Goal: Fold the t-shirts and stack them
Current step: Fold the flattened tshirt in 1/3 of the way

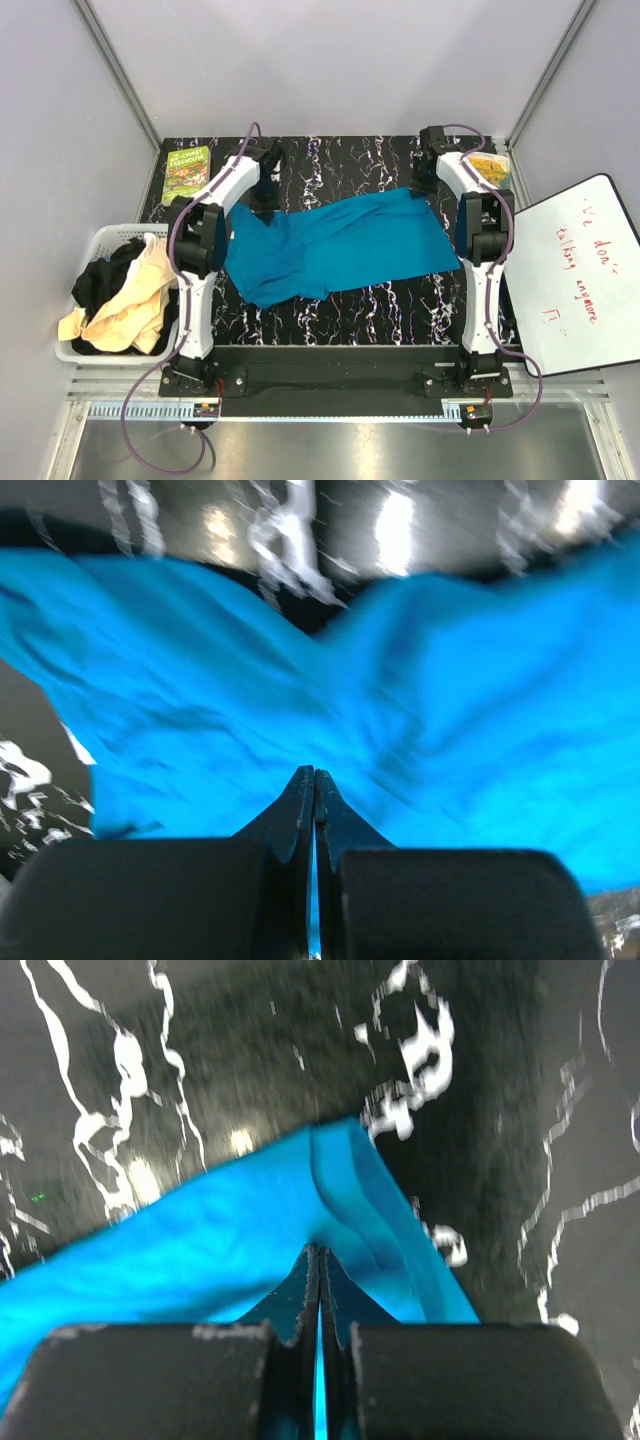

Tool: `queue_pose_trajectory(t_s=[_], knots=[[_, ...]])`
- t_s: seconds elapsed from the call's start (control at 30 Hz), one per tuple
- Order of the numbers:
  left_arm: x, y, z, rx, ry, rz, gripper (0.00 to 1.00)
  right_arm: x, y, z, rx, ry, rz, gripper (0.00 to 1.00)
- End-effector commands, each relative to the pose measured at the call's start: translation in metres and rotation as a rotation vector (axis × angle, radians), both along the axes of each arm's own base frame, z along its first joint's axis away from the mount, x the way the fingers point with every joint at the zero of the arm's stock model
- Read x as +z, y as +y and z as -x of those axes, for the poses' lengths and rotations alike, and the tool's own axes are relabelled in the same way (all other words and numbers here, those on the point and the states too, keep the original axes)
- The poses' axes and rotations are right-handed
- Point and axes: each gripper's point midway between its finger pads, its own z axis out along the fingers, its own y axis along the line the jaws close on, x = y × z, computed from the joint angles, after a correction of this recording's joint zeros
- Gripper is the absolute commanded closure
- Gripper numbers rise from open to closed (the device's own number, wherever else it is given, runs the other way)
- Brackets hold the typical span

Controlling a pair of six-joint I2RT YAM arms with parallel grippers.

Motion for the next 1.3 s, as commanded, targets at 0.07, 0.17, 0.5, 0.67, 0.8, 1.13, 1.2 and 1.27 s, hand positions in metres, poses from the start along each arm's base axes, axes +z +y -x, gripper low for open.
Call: queue_pose_trajectory(t_s=[0.07, 0.17, 0.5, 0.67, 0.8, 1.13, 1.2, 1.27], knots=[[-0.033, 0.038, 0.001, 0.093, 0.119, -0.096, 1.0, 0.012, 0.009, -0.032, 0.03, -0.072, -0.009, 1.0], [-0.04, 0.048, 0.0, 0.117, 0.147, -0.137, 1.0, 0.009, 0.01, -0.042, 0.031, -0.079, -0.009, 1.0], [-0.053, 0.072, -0.031, 0.252, 0.137, -0.21, 1.0, -0.02, -0.015, -0.061, -0.054, -0.055, 0.112, 1.0], [-0.053, 0.081, -0.067, 0.319, 0.059, -0.165, 1.0, -0.022, -0.037, -0.068, -0.138, -0.052, 0.104, 1.0], [-0.048, 0.086, -0.093, 0.369, -0.012, -0.104, 1.0, -0.017, -0.046, -0.074, -0.189, -0.063, 0.083, 1.0], [0.03, 0.069, -0.137, 0.331, -0.255, 0.124, 1.0, -0.015, -0.027, -0.064, -0.142, -0.028, -0.036, 1.0], [0.047, 0.058, -0.133, 0.303, -0.27, 0.174, 1.0, -0.009, -0.024, -0.062, -0.133, -0.031, -0.046, 1.0], [0.045, 0.05, -0.123, 0.264, -0.257, 0.161, 1.0, -0.005, -0.023, -0.059, -0.128, -0.032, -0.045, 1.0]])
